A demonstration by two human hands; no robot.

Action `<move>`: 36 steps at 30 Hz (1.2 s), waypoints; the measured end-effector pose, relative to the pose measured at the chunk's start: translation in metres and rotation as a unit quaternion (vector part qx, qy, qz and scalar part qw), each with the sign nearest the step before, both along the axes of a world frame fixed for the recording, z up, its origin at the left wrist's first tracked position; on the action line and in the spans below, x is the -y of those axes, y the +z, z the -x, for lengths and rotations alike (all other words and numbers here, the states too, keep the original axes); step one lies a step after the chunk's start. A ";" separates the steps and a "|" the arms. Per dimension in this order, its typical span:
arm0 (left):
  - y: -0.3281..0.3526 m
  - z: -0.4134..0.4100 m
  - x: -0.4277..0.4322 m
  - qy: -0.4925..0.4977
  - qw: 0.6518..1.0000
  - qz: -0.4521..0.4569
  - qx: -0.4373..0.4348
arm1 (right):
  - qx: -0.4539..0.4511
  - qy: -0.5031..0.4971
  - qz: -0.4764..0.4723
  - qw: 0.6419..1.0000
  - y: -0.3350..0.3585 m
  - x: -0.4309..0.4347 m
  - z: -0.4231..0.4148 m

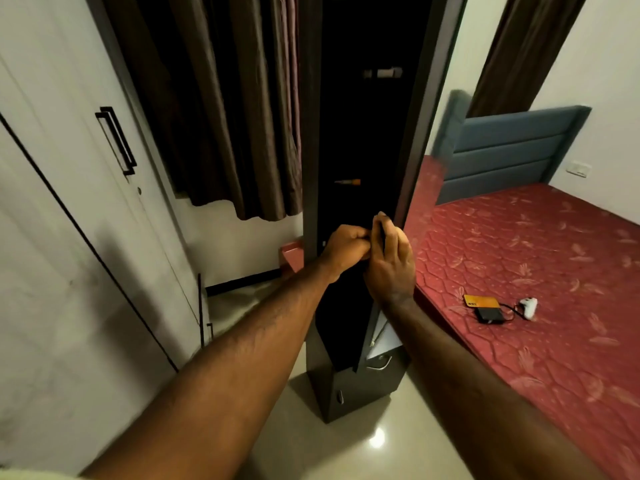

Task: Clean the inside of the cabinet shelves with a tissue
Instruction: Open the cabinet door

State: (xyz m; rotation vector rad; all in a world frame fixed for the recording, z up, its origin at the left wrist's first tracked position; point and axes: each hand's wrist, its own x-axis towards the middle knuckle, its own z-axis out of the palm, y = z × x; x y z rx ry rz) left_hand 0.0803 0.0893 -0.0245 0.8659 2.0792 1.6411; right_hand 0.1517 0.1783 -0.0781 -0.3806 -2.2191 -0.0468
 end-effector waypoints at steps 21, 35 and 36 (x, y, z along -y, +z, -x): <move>-0.014 -0.072 -0.091 -0.175 0.970 0.067 -0.154 | 0.068 -0.234 0.015 0.970 -0.022 -0.054 -0.088; -0.019 -0.098 -0.158 -0.239 0.833 0.197 -0.458 | 0.128 -0.344 0.041 0.929 -0.013 -0.116 -0.120; -0.019 -0.099 -0.163 -0.246 0.831 0.204 -0.455 | 0.143 -0.343 0.038 0.928 -0.012 -0.123 -0.124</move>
